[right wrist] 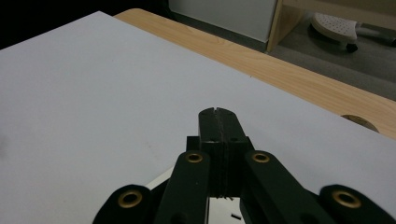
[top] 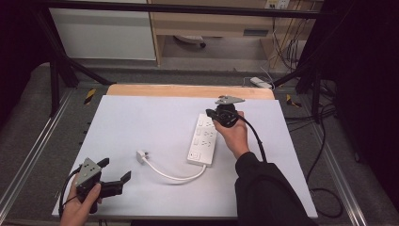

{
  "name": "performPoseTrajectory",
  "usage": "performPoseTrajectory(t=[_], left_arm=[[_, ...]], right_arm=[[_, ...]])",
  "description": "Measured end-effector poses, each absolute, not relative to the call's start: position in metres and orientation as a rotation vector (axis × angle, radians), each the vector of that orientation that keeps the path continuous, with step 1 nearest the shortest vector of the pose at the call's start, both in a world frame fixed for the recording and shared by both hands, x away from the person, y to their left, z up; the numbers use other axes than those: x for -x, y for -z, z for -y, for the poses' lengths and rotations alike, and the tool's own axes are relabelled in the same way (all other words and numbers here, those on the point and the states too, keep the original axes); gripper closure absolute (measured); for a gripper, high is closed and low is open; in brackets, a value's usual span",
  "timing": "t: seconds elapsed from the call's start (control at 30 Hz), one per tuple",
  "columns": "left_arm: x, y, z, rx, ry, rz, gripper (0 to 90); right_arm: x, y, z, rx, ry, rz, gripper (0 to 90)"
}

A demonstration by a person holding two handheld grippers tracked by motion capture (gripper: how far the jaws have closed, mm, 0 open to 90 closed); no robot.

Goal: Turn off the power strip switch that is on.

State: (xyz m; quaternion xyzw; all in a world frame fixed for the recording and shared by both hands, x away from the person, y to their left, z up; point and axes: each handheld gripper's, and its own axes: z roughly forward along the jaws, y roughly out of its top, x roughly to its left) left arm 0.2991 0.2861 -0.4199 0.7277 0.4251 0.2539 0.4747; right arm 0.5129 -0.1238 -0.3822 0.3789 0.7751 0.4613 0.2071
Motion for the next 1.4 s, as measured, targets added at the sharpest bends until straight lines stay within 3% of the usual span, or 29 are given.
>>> performPoseTrajectory(t=[0.9, 1.07, 1.4], left_arm=[[-0.299, 0.421, -0.285, -1.784, -0.622, -1.041, 4.5], [-0.299, 0.421, -0.285, -1.784, -0.620, -1.042, 4.5], [-0.299, 0.421, -0.285, -1.786, -0.621, -1.043, 4.5]], right_arm=[[-0.497, 0.365, 0.149, -1.056, -1.342, -2.119, 86.0], [-0.494, 0.362, 0.150, -1.051, -1.355, -2.118, 76.9], [-0.485, 0.350, 0.153, -1.097, -1.420, -2.095, 38.9]])
